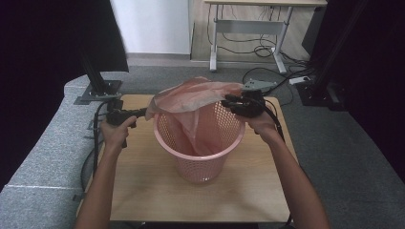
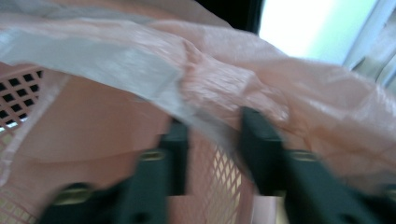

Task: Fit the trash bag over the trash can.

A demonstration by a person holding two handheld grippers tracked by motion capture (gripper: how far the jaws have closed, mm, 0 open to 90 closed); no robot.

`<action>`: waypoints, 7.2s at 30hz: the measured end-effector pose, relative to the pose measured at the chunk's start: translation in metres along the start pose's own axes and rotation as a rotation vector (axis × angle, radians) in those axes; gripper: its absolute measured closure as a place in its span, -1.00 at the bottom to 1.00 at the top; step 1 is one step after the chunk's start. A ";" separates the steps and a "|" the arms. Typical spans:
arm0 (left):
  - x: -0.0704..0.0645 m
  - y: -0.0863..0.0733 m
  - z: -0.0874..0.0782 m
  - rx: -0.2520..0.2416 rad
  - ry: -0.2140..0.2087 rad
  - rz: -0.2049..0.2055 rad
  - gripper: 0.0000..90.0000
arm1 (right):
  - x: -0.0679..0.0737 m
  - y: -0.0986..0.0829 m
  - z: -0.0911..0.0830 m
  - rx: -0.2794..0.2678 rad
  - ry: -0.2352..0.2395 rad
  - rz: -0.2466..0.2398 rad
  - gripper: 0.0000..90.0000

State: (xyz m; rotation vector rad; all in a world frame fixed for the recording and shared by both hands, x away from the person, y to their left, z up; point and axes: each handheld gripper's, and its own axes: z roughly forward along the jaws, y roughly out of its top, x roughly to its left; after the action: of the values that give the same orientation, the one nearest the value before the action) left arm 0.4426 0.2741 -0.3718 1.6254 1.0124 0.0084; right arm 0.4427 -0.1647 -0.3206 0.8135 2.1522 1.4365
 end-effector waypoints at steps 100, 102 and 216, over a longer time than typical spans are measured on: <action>-0.116 -0.044 -0.044 -0.038 0.061 0.343 1.00 | 0.065 -0.083 -0.166 -0.165 0.127 0.070 -0.26; -0.115 -0.043 -0.044 -0.038 0.054 0.343 1.00 | 0.048 -0.072 -0.157 -0.160 0.091 0.065 -0.26; -0.042 -0.047 -0.031 0.003 0.043 0.129 0.15 | 0.120 0.034 0.051 0.430 0.351 -0.117 -0.35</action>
State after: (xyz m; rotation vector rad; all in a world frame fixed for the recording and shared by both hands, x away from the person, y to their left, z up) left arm 0.3724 0.2718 -0.3783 1.6972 0.9394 0.1293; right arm 0.3943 -0.0399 -0.3116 0.5889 2.7853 1.1373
